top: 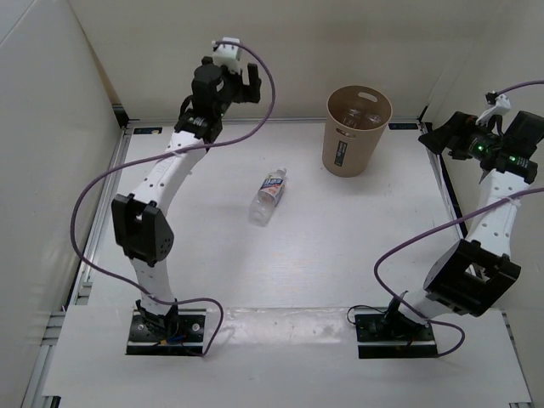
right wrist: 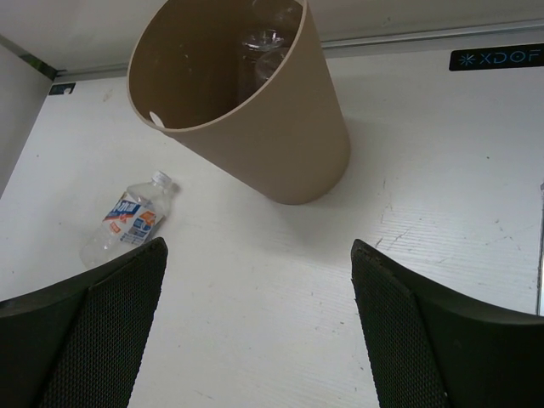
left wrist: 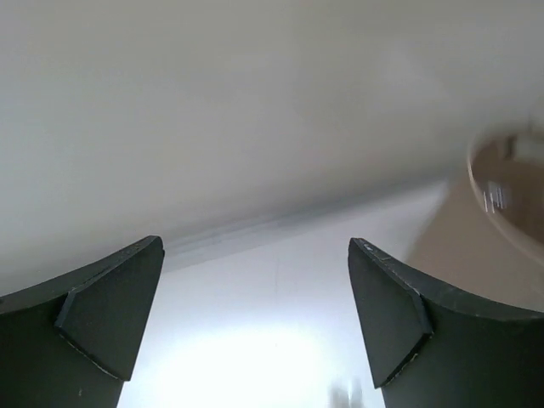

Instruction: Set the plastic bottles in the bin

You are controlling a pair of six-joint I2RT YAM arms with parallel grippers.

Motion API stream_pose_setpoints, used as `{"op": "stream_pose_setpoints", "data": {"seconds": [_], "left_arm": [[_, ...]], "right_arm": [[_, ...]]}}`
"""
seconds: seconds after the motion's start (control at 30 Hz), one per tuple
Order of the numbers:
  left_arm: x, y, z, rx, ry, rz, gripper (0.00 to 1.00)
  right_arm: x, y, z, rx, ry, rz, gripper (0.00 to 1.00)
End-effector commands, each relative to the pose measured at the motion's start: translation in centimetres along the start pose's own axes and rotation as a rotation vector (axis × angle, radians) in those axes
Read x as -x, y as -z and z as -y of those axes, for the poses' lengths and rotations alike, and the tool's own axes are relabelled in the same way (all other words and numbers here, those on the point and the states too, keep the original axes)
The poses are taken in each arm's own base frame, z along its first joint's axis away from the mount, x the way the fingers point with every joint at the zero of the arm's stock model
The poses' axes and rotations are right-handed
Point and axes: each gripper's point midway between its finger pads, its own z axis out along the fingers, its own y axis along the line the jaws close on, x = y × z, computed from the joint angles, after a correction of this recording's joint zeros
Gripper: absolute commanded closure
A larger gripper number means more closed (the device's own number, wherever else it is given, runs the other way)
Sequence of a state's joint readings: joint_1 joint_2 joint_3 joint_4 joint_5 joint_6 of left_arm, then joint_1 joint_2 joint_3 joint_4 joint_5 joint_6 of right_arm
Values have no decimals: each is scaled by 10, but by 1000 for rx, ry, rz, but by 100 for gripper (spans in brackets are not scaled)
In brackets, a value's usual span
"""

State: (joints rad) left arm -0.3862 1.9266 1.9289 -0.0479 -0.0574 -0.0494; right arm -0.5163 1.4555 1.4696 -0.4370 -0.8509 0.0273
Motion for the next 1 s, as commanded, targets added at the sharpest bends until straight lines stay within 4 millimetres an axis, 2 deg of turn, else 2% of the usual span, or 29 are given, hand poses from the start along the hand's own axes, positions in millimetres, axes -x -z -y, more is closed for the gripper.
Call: {"op": "stream_pose_setpoints", "data": {"seconds": [0.0,0.03,0.1,0.13,0.27,0.37,0.43,0.47,0.53,0.57,0.77,0.8,0.97], "left_arm": [[-101,38,48,-217,-112,-312,0],[-104,50,59,-277,-102,-337,0],[-135,65,65,-316,-77,-431,0],[-145,70,74,-359,-55,-461,0],[-183,94,83,-380,20,-617,0],[-205,106,85,-385,17,-676,0],[-212,106,86,-386,30,-705,0],[-228,109,88,-393,36,-753,0],[-236,112,92,-403,32,-778,0],[-246,112,93,-405,32,-804,0],[-266,116,101,-392,56,-880,0],[-274,119,100,-383,57,-908,0],[-290,126,99,-346,50,-965,0]], "right_arm": [[10,-7,-6,8,45,21,10],[7,-9,-9,16,47,11,10],[5,-11,-10,20,50,2,10],[4,-13,-11,26,52,-4,10],[2,-18,-10,28,46,-17,10],[2,-19,-8,22,38,-20,10],[3,-18,-7,17,26,-19,10],[1,-18,-7,19,33,-23,10],[1,-17,-6,16,32,-24,10],[-1,-17,-7,16,26,-28,10],[-3,-11,-3,2,10,-30,10],[-4,-11,-1,-2,4,-30,10],[-6,-8,3,-11,-13,-30,10]]}}
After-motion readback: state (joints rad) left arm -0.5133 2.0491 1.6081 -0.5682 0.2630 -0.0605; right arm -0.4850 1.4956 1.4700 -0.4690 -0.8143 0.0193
